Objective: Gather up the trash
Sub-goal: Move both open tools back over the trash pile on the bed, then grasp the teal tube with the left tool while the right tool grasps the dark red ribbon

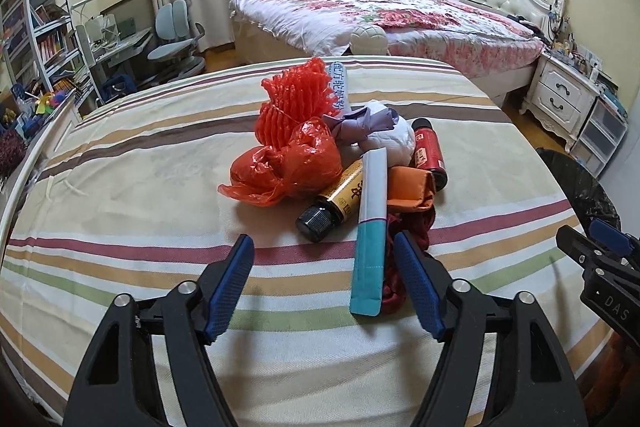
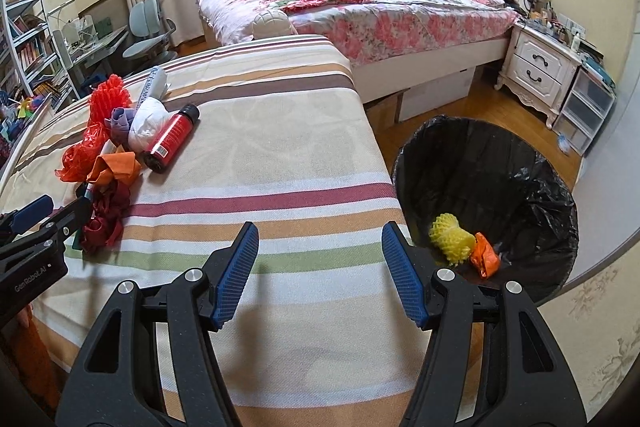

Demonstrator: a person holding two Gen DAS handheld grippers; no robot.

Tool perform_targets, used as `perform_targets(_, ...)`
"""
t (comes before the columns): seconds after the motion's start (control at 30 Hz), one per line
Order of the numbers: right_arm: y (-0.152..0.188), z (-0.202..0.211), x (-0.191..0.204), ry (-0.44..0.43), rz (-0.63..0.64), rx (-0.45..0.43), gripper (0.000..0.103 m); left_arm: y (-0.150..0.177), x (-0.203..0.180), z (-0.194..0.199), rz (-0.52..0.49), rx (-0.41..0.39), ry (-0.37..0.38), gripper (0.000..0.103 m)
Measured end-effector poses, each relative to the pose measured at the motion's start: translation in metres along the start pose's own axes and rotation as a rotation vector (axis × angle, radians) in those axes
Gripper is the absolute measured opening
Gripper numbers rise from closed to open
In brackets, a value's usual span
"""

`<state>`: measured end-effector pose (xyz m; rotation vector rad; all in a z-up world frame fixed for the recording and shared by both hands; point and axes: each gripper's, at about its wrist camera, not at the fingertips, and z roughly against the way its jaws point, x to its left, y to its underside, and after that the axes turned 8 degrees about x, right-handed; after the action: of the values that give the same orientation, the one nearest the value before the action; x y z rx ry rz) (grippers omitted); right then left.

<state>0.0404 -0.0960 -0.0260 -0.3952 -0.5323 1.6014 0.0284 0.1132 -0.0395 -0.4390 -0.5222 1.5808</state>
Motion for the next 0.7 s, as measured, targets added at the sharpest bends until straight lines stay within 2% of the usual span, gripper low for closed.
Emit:
perform_targets(0.33, -0.0013, -0.0056, 0.0039, -0.011, 0.008, 0.01, 0.063, 0.0011, 0.0097, -0.0077, -0.004, 0.036, 0.019, 0.05)
perform_targets(0.57, -0.0003, -0.0062, 0.0075, -0.012, 0.014, 0.012, 0.063, 0.0029, 0.0065, -0.0101, -0.031, 0.043, 0.059, 0.031)
perform_targets(0.7, -0.0002, -0.006, 0.0079, -0.012, 0.015, 0.011, 0.063, 0.0035, 0.0073, -0.0092, -0.033, 0.041, 0.072, 0.026)
